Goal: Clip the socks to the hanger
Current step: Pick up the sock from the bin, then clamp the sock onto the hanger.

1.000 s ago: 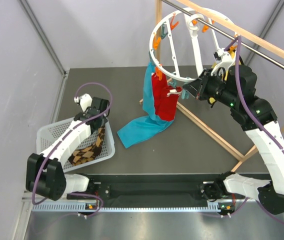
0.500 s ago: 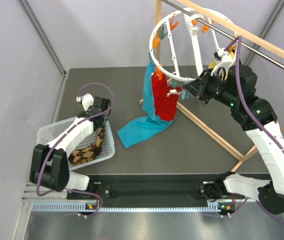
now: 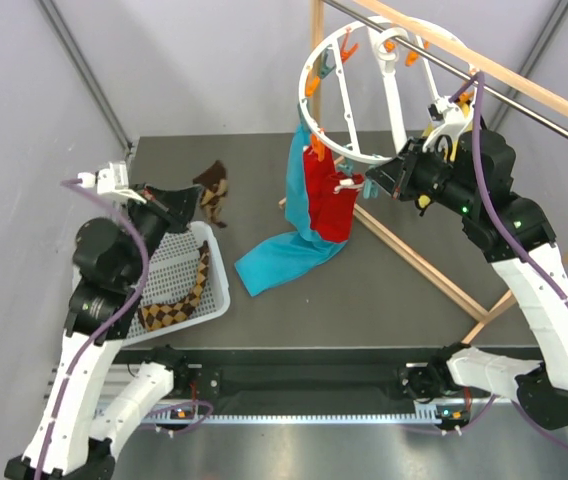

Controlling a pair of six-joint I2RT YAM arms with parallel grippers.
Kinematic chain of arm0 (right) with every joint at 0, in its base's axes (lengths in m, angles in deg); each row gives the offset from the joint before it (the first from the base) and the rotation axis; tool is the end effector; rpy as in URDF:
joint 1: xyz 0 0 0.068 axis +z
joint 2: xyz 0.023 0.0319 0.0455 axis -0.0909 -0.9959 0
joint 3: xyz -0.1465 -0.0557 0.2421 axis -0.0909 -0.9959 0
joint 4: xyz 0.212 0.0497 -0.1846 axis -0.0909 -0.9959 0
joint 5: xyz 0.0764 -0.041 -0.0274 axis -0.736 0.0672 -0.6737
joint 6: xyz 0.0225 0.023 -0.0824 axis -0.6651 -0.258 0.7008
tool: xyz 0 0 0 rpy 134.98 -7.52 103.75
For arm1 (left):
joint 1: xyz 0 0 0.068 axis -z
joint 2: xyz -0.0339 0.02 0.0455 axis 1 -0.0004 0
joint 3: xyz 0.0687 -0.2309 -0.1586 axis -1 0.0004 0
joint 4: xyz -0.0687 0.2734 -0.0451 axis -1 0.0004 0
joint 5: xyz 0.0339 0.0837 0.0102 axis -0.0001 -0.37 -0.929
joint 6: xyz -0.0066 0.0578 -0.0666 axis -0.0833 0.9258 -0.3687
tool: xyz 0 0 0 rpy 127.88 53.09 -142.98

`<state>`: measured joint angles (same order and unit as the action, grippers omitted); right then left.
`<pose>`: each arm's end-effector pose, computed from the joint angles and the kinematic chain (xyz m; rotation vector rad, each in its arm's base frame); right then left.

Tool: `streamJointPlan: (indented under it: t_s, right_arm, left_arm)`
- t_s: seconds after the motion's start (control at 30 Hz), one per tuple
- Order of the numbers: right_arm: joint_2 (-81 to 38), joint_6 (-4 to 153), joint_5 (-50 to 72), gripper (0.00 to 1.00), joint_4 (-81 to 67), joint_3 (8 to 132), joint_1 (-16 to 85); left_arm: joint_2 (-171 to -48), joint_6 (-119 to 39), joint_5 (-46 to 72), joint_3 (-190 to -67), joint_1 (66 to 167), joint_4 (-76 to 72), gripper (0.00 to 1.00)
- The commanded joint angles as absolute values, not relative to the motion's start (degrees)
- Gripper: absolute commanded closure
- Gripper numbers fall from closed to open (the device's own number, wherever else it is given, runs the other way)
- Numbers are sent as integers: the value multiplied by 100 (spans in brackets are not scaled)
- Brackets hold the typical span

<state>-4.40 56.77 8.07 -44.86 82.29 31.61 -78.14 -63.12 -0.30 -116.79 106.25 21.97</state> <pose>0.2342 0.1321 0.4908 -0.1629 1.8882 0.7847 0.2042 -0.0522 0.4290 -0.3340 1.6595 -0.5944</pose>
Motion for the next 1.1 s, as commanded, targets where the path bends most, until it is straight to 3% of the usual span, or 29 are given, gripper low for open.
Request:
streamJointPlan:
  t_s: [0.0,0.07,0.2,0.37,0.53,1.07]
  right_arm:
    - [-382,5712,559,100,-4725,8387,3185]
    - [-374,5720,533,100,-4716,8387,3185]
    - [-383,5721,497,100,-4690,8378,3194]
    - [-400,5694,313,100,-4672,8404,3185]
    - [-383,5641,251,100,-4646,8492,3194]
    - [-119,5316,-1110,100,-3943,8123,3194]
  left_arm:
    - [-7815,-6536,3427,-11620,10624,108,100]
    - [-8052,-6986,4708,-11708,10641,-387,100]
    - [-8440,-7814,5489,-11638,10808,-1355,100]
    - [-8835,-7377,5315,-11821,12132,-1165,100]
    - [-9564,-6225,4305,-12200,13601,-539,100]
    - [-10901,-6453,4514,-12560,13700,-1989,100]
